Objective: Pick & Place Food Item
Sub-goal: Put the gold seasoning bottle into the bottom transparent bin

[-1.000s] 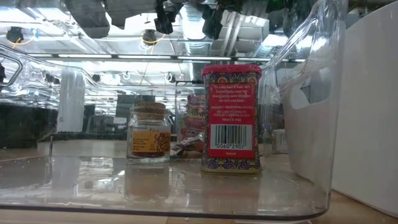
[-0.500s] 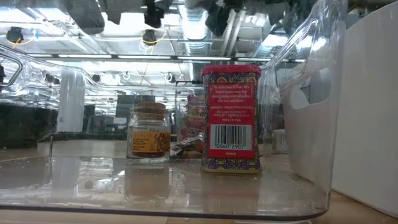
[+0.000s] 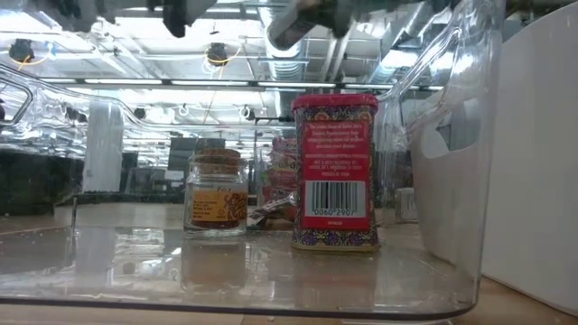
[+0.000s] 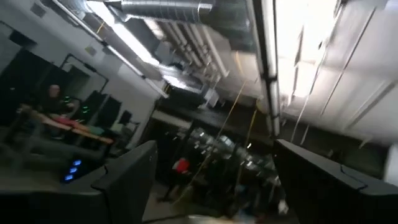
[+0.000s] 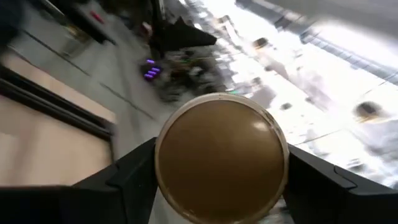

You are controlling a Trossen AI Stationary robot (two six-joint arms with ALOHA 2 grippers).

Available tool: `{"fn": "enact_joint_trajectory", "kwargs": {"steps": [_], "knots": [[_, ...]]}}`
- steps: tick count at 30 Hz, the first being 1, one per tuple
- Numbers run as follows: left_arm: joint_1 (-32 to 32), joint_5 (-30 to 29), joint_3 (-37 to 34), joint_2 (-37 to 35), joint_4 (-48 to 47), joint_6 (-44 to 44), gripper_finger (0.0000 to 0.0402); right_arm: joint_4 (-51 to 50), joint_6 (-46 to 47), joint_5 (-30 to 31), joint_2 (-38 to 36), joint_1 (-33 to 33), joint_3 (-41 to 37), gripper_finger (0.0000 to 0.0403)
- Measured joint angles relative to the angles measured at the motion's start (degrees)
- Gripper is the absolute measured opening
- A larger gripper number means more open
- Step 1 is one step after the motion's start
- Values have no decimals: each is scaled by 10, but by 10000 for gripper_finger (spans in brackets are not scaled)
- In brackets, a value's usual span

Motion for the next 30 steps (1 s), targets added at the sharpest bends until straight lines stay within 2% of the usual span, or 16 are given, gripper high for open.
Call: {"fn": "enact_joint_trajectory", "kwargs": {"steps": [6, 9, 15, 23, 27, 30], "knots": [[0, 13, -36, -52, -110, 42, 312, -186, 188, -54, -80, 0, 0, 269], [0, 43, -55, -62, -143, 64, 314, -264, 273, -88, -114, 0, 0, 269], [-1, 137, -85, -71, -167, 77, 309, -392, 406, -170, -171, 0, 0, 269], [-33, 221, -96, -62, -200, 87, 301, -516, 502, -287, -217, 2, 0, 269], [-62, 236, -96, -53, -220, 110, 301, -569, 524, -342, -222, 14, 4, 269], [-87, 236, -96, -42, -223, 132, 301, -636, 536, -354, -218, 31, 21, 269]]}}
